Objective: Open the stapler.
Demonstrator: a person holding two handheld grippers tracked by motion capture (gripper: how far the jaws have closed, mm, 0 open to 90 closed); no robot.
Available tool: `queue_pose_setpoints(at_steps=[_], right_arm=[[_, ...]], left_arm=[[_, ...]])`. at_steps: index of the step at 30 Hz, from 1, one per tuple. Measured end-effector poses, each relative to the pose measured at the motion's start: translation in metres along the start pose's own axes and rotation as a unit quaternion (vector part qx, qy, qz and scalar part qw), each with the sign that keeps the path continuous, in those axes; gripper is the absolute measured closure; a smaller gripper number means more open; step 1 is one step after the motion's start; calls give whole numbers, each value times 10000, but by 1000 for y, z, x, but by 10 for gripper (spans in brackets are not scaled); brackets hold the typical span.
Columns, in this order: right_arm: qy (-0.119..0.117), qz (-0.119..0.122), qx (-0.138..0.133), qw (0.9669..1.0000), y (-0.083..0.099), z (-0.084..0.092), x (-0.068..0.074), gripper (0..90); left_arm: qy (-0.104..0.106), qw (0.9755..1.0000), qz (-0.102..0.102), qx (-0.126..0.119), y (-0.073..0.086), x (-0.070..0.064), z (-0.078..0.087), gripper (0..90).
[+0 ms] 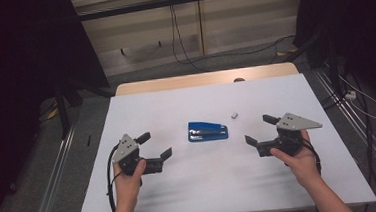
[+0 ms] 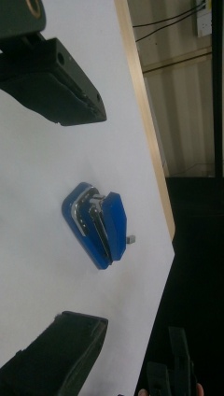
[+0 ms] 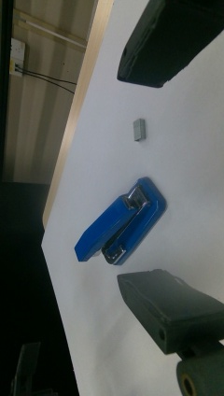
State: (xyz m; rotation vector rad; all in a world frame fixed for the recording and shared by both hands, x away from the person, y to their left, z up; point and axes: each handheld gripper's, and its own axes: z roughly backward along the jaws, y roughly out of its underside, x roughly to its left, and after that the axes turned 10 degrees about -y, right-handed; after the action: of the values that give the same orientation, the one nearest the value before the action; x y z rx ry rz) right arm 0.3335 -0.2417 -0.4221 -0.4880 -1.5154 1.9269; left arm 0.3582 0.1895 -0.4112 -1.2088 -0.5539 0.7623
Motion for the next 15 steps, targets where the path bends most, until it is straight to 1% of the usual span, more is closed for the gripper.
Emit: queue_pose_setpoints(at_steps=[3, 7, 8, 9, 10, 13, 15], right_arm=[[-63, 85, 75, 9999, -3, -9, 1, 35], [-128, 87, 159, 9998, -5, -19, 0, 35], [-156, 88, 172, 9997, -5, -23, -1, 35], [-168, 84, 179, 9997, -6, -25, -1, 34], [-168, 84, 179, 9997, -6, -25, -1, 34], [-227, 98, 182, 9995, -8, -33, -2, 31], [-248, 102, 195, 9994, -9, -35, -2, 31]], left_arm=[[36, 10000, 11, 12, -3, -2, -5, 31], [55, 9999, -45, 87, -7, -5, -14, 32], [66, 9999, -15, 105, -9, -7, -18, 32], [66, 9999, -15, 105, -9, -7, -18, 32], [81, 9999, -43, 123, -10, -7, -20, 32], [80, 9999, 0, 132, -12, -7, -25, 32], [72, 9999, -21, 154, -14, -8, -28, 32]])
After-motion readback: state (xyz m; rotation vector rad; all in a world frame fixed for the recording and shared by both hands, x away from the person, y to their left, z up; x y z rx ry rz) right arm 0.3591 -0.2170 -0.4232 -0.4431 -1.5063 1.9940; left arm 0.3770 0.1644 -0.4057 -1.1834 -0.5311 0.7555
